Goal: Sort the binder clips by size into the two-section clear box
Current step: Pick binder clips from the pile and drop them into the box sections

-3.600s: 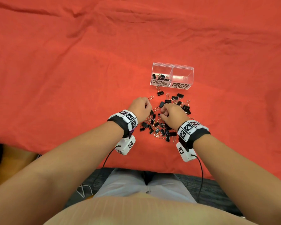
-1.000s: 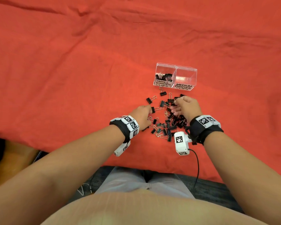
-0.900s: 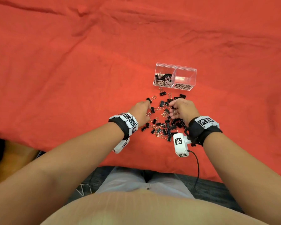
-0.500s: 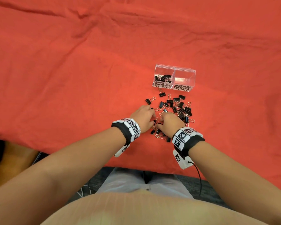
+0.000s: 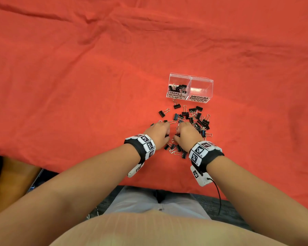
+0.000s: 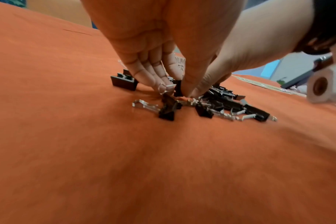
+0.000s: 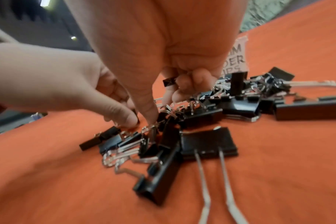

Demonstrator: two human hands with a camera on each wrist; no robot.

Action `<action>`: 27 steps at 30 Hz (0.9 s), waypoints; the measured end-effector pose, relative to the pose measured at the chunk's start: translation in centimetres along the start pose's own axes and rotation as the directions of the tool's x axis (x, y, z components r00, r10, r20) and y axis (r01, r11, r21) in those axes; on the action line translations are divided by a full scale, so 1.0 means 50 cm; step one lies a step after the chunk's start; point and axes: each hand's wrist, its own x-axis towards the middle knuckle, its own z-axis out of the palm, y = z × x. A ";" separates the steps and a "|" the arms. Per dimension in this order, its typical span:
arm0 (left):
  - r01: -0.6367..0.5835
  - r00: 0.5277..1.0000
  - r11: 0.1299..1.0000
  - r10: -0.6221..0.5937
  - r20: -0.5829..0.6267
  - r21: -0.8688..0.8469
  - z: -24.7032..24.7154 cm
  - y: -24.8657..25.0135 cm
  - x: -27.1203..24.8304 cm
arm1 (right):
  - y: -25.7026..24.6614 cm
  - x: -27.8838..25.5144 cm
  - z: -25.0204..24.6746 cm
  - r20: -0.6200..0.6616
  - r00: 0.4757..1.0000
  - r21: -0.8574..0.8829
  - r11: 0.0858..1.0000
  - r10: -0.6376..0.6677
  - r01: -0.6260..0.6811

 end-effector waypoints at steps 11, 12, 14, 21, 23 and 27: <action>0.028 0.950 0.970 -0.101 -0.296 -0.242 -0.155 0.064 0.138 | 0.004 -0.005 -0.035 -0.039 0.990 0.265 0.957 0.133 -0.119; 0.031 0.944 0.967 -0.111 -0.310 -0.252 -0.165 0.069 0.155 | 0.009 0.000 -0.045 -0.052 0.983 0.345 0.927 0.174 -0.146; 0.038 0.940 0.965 -0.123 -0.319 -0.258 -0.179 0.077 0.186 | 0.023 0.015 -0.070 -0.078 0.971 0.468 0.868 0.227 -0.165; 0.045 0.959 0.986 -0.087 -0.270 -0.159 -0.195 0.075 0.231 | 0.026 0.069 -0.199 0.038 0.984 0.698 0.700 0.172 -0.149; 0.040 0.964 0.988 -0.078 -0.255 -0.151 -0.192 0.069 0.222 | 0.017 0.097 -0.223 -0.021 0.985 0.666 0.737 0.171 -0.114; 0.006 0.953 0.977 -0.071 -0.296 -0.213 -0.173 0.046 0.166 | -0.016 0.160 -0.245 -0.205 0.966 0.501 0.864 0.159 -0.036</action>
